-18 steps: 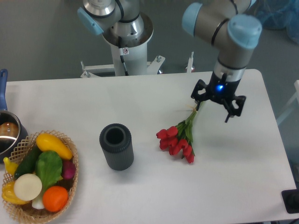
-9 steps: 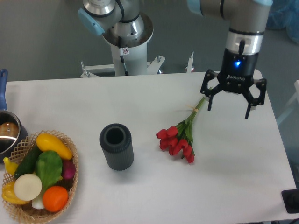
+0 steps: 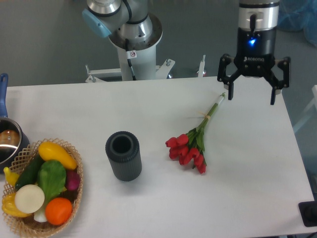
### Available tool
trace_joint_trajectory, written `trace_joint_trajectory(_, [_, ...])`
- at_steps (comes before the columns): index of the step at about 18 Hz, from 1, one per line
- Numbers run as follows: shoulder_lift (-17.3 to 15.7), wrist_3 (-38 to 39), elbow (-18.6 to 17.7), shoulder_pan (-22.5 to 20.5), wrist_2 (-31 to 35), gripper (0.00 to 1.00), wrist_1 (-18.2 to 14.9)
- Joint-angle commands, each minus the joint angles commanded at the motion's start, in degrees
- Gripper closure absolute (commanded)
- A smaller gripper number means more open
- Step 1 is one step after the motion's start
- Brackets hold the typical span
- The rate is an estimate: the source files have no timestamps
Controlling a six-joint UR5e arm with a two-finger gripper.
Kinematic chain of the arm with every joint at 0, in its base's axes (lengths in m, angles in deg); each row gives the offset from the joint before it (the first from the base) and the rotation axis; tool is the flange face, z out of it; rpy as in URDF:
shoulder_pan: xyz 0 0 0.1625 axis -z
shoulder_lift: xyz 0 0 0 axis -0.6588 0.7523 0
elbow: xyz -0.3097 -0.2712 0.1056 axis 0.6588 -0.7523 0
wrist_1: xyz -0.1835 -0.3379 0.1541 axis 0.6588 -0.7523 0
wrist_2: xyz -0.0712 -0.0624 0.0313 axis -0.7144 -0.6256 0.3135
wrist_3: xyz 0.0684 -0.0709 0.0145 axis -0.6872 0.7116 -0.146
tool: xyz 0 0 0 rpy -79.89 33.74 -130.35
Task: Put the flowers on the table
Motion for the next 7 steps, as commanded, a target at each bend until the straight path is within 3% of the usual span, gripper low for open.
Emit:
trace_joint_trajectory(2, [-0.45, -2.91, 0.00, -0.09, 2.98, 0.00, -1.85])
trace_joint_trajectory(7, [-0.45, -3.27, 0.00, 0.00, 4.05, 0.00, -1.77])
